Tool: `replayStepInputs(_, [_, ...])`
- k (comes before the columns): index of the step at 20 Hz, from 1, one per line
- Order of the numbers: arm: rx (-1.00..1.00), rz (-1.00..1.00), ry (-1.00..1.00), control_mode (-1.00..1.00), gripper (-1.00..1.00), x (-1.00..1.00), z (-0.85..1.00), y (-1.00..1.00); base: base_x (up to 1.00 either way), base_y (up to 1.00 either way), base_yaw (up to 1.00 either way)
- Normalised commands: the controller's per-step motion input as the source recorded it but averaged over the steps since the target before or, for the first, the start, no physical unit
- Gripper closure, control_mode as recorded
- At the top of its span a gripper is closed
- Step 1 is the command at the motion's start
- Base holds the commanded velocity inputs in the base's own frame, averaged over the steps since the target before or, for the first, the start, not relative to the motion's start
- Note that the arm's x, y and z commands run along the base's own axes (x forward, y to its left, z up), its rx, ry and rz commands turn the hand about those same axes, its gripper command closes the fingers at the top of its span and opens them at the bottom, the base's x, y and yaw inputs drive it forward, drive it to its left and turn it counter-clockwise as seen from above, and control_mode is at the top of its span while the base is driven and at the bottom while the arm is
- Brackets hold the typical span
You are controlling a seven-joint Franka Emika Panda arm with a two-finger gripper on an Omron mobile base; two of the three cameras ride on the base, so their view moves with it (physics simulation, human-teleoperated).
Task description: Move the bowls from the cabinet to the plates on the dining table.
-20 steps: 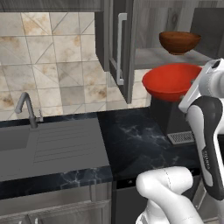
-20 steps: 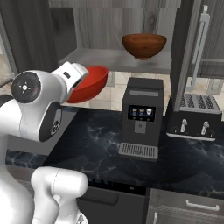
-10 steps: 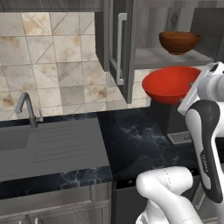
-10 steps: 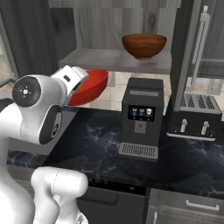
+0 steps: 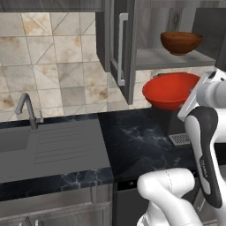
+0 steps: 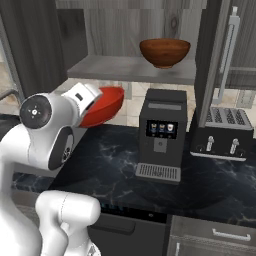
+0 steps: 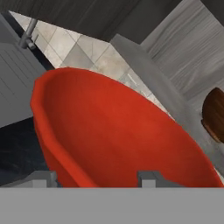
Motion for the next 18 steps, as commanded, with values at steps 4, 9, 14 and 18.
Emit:
replayStepInputs(4, [0.0, 0.0, 0.0, -1.0, 1.0, 0.01, -0.44, 0.0, 0.0, 0.0, 0.0])
replayStepInputs(9, [0.0, 0.0, 0.0, -1.0, 1.0, -0.01, -0.43, 0.0, 0.0, 0.0, 0.0])
replayStepInputs(14, [0.0, 0.0, 0.0, -1.0, 1.0, 0.0, -0.22, 0.0, 0.0, 0.0, 0.0])
replayStepInputs(18, [0.0, 0.0, -0.01, -1.0, 1.0, -0.01, -0.13, 0.0, 0.0, 0.0, 0.0])
